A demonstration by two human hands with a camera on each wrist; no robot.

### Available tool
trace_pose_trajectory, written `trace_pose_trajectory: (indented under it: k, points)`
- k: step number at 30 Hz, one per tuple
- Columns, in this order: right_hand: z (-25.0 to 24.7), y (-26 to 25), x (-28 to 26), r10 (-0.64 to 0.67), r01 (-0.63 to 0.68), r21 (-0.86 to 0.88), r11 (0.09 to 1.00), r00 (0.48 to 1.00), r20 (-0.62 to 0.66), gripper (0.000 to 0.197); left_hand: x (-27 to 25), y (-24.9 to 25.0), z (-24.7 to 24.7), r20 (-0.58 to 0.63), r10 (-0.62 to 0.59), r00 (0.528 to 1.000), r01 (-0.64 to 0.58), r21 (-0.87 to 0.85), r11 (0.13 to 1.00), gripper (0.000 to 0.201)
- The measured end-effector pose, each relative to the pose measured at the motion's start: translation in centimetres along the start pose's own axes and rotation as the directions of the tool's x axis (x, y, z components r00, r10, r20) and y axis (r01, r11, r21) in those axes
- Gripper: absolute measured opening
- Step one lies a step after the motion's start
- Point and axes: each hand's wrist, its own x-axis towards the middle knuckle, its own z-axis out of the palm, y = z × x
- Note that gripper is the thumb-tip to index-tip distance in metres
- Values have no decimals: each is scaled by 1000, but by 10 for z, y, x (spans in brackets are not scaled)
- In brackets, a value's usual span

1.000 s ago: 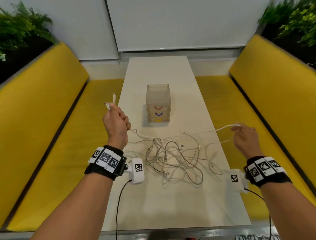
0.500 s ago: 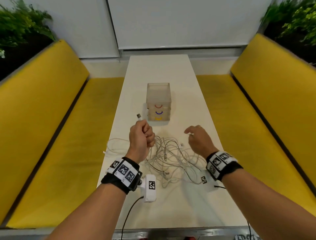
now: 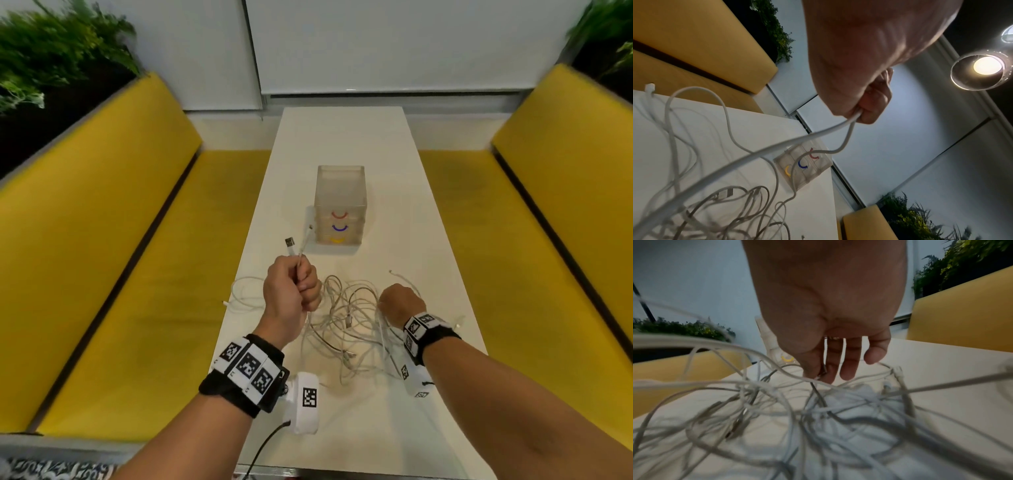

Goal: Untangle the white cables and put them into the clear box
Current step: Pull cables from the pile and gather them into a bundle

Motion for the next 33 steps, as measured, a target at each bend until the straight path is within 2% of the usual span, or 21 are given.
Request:
trace_pose_trajectory:
  k: [2,5,8,12,17,19,23,25,29,31,33]
  points:
    - [-17,0,-5,-28,33,106,994,998,-54,20,4,3,-4,-18,33,999,-33,11,999,30]
    - [-53,-7,-16,-87,142,280,949,976,-199,16,10,6,-4,-24,93,995,-92,56,994,31]
    - [-95,-25,-39,-141,276,462,843,942,-305,6,14,6,3,-7,130,992,-129,89,988,34]
    - [-138,-51,-72,-231,386,584,714,917,-325,7,16,11,23,41,208,977,-212,179,961,38]
    - [-179,-82,-108,-274,484,780,397,873,-403,5,18,26,45,67,320,945,-327,243,913,39]
    - [-195,-94,-120,-283,513,811,282,852,-441,13,20,33,51,73,344,936,-352,216,911,40]
    - [-222,-113,-138,-382,527,840,127,808,-450,23,17,49,63,143,348,927,-363,106,926,34]
    - [-227,-120,-145,-411,546,824,154,793,-449,18,14,54,71,193,363,911,-385,91,918,30]
    - [-219,-131,-149,-373,606,695,387,792,-483,14,7,53,80,257,435,863,-484,175,857,25]
    - [-213,-132,-148,-358,623,638,453,782,-510,13,6,48,78,255,457,852,-513,231,827,20]
    - [-204,-131,-146,-360,630,596,497,775,-519,14,8,42,75,214,478,852,-523,296,799,26]
